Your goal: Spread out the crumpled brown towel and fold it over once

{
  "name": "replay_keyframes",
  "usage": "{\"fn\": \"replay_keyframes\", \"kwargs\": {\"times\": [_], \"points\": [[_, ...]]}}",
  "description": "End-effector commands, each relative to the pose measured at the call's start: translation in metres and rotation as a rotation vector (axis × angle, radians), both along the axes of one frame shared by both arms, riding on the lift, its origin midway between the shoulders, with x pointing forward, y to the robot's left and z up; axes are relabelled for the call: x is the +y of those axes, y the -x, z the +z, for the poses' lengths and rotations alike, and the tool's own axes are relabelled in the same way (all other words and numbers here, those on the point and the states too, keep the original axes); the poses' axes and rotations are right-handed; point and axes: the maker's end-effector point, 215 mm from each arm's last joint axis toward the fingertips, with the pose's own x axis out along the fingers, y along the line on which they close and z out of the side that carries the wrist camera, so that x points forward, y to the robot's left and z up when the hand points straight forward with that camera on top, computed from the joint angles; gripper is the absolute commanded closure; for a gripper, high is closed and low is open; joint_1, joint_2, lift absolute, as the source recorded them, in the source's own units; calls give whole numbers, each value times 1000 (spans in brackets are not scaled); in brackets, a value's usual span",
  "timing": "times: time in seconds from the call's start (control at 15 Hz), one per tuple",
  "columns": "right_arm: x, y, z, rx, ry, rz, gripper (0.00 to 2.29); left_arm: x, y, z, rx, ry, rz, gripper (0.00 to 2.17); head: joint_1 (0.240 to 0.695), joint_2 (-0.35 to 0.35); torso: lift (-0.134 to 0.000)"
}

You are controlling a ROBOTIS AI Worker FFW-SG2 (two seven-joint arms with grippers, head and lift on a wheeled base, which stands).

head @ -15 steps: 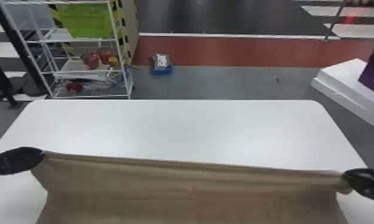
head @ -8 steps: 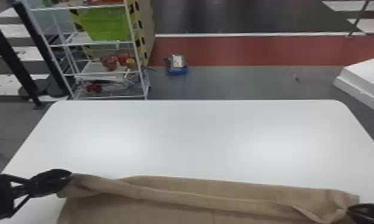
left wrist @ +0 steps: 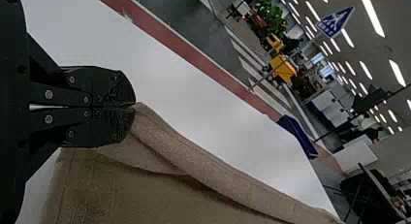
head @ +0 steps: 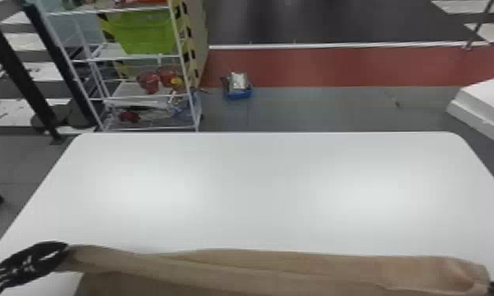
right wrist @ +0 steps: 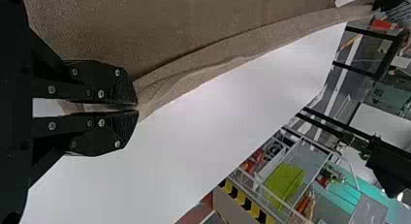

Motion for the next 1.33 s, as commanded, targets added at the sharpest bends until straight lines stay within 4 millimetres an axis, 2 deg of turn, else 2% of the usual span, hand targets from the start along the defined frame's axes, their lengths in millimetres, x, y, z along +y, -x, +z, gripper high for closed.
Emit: {"fn": "replay_keyframes", "kwargs": {"times": [0.0,0.2,0.33,0.6,0.67,0.8,0.93,1.27], "points": [[10,9,-18,40,27,39,1048,-14,16,-21,-38,-117,-84,1426,695,82,-123],[22,13,-24,61,37,76,1048,-35,30,-39,-108,-312,-214,1426,695,77,-123],[25,12,-22,56,36,79,1048,-38,32,-40,-132,-343,-234,1426,695,66,-123],[7,14,4,22,49,66,1048,-14,37,-22,-168,-355,-189,1426,695,69,-123],[4,18,4,24,59,69,1048,-12,40,-25,-172,-368,-198,1426,695,75,-123],[13,35,-1,0,100,137,1048,-13,50,-39,-179,-405,-238,1426,695,77,-123],[16,44,-14,8,144,176,1048,-20,58,-55,-166,-445,-295,1426,695,86,-123],[14,38,-15,3,162,177,1048,-15,60,-57,-156,-473,-308,1426,695,92,-123]]}}
